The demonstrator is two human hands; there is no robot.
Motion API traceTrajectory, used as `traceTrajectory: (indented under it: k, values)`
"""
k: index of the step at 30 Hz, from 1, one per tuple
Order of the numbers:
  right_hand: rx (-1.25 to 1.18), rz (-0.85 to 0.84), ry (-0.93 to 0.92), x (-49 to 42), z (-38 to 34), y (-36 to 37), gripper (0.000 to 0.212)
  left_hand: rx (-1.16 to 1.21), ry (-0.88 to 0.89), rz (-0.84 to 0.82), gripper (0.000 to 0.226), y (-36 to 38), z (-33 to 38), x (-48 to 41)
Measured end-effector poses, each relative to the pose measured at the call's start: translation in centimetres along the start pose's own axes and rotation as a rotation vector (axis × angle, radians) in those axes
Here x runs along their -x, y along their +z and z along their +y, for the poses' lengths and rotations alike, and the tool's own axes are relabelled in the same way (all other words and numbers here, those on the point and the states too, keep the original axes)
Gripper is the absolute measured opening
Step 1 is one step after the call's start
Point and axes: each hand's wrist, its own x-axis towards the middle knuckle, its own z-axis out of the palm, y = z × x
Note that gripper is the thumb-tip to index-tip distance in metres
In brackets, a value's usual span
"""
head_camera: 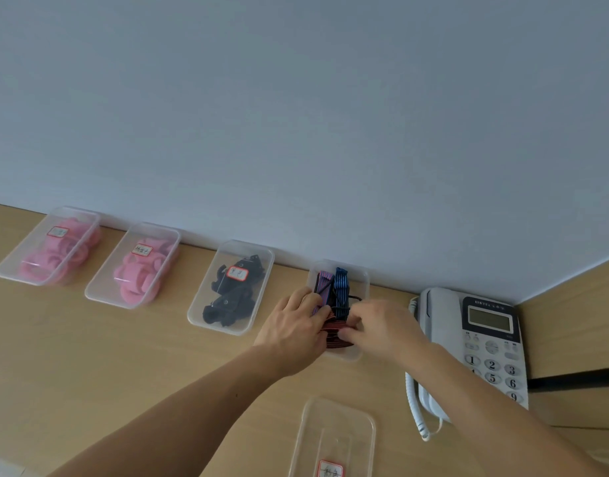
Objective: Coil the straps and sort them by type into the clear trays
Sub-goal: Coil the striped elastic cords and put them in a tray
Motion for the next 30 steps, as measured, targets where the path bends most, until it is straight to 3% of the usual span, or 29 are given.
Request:
traceTrajectory:
  k: [4, 10, 14, 18, 26, 30]
  values:
    - [-0.034, 0.141, 0.114, -0.4, -0.4, -0.1, 0.028, 0.014, 0.006, 0.075, 0.045, -0.2, 0.2, 0.0]
    - [0.06, 0.083, 0.072, -0.3, -0.7, 0.9, 0.022, 0.023, 0.055, 0.137, 0.039, 0.4, 0.4, 0.0]
    - [0.039, 0.139, 0.057, 0.3, -0.6, 0.9, 0.033, 0.091, 0.011, 0.152, 0.038, 0.8, 0.1, 0.2]
    - [0.002, 0.08, 0.037, 0.5, -0.3, 0.9, 0.037, 0.076, 0.004, 0.155, 0.043, 1.2, -0.2, 0.6]
    - [-0.021, 0.057, 0.039, 0.3, -0.4, 1.1, 0.034, 0.079, -0.042, -0.134, 0.054, 1.7, -0.5, 0.2]
    - [-0.026, 0.029, 0.037, 0.3, -0.6, 1.0, 0.034, 0.042, -0.06, -0.178, 0.055, 0.7, -0.1, -0.1]
